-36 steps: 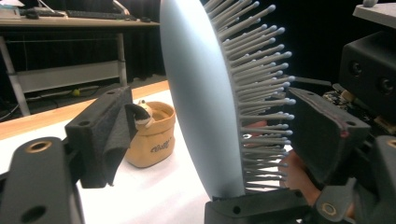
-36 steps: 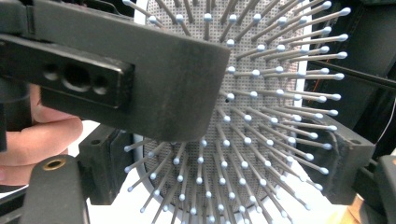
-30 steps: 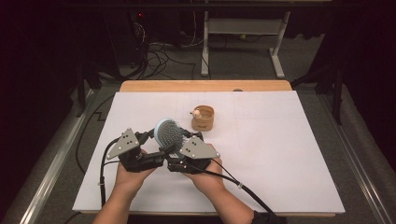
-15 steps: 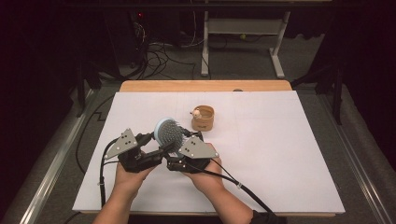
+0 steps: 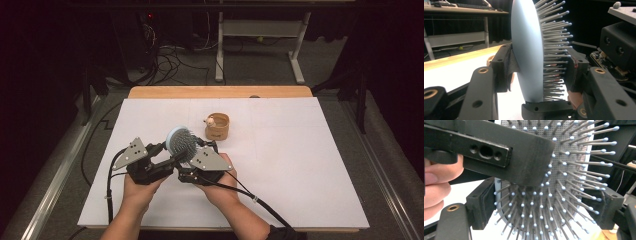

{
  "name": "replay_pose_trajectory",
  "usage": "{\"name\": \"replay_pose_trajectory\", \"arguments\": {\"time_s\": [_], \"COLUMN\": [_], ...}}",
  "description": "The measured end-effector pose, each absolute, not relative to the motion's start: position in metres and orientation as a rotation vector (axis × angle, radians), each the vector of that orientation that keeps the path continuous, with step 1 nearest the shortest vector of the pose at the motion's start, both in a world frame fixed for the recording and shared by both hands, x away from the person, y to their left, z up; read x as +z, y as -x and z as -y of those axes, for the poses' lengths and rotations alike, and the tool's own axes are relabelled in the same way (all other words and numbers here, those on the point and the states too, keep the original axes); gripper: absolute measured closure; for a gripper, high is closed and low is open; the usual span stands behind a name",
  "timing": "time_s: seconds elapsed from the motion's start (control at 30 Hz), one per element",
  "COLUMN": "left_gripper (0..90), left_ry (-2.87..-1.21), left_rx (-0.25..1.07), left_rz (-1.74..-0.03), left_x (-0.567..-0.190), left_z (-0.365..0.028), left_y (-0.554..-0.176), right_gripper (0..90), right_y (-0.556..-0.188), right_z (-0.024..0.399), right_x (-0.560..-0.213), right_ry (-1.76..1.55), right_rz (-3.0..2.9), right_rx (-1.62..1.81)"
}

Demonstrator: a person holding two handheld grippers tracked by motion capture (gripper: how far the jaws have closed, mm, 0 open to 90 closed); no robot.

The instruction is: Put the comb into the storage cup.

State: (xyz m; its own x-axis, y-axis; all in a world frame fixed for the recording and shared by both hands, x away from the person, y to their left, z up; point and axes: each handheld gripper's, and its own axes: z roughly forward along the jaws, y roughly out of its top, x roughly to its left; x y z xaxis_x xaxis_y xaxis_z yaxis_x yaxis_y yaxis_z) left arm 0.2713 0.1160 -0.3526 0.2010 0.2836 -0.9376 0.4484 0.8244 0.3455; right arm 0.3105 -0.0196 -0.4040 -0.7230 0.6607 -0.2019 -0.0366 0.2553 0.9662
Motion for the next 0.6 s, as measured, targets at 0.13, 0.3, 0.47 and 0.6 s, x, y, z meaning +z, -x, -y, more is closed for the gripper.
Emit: {"name": "replay_pose_trajectory", "arguments": {"time_s": [0.13,0.3,0.47,0.6], "left_gripper": [48.3,46.5,44.2,41.0], "left_ry": [-0.651,-0.645,-0.633,-0.604], "left_rx": [-0.134,-0.132,-0.139,-0.143], "left_rz": [-1.388,-1.398,-1.401,-1.403], "left_x": [-0.3512,-0.3489,-0.3476,-0.3446], "left_z": [-0.1166,-0.1153,-0.1164,-0.1184], "left_y": [-0.2716,-0.2711,-0.2712,-0.2709], "right_gripper": [20.5,20.5,20.5,20.5], "right_y": [-0.3103,-0.3101,-0.31,-0.3098], "right_z": [0.0198,0.0201,0.0186,0.017], "right_x": [-0.4037,-0.403,-0.4036,-0.4047], "right_ry": [-0.563,-0.561,-0.561,-0.554], "right_rz": [-1.932,-1.927,-1.926,-1.935], "right_rx": [1.515,1.522,1.522,1.513]}}
